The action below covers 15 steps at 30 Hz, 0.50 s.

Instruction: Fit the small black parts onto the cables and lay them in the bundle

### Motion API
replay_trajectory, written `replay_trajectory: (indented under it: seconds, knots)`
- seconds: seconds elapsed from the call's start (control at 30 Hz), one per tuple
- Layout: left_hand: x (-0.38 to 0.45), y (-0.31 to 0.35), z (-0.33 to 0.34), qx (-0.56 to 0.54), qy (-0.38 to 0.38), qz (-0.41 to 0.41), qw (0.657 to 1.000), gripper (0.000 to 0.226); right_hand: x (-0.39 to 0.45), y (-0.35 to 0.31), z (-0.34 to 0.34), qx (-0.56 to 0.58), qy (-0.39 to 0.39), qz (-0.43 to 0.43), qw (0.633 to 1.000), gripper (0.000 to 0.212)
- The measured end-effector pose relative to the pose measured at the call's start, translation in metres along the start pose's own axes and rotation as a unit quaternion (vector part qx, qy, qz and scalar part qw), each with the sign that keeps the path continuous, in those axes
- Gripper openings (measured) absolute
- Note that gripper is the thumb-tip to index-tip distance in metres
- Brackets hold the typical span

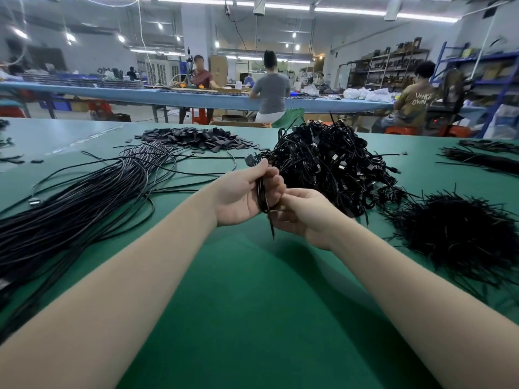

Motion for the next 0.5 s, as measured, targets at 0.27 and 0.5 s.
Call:
replay_trajectory:
  seconds: [0.27, 0.5]
  knots:
    - [0.001, 0.0, -0.015, 0.151, 0.043, -0.018, 0.987, 0.038, 0.003, 0.01, -0.007, 0.007, 0.042, -0.004, 0.999, 0.012]
    - [0.011, -0.008, -0.026, 0.121, 0.055, 0.052, 0.99, 0.041, 0.006, 0.011, -0.01, -0.055, 0.023, -0.023, 0.998, 0.017]
Point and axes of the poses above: each hand's wrist, its own x-axis towards the middle knuckle, its own z-axis out of the palm, y = z × x, the point moved 9 cm from there along x, towards the middle knuckle, and after that the axes turned 10 degrees about -x, right-handed, at the moved point
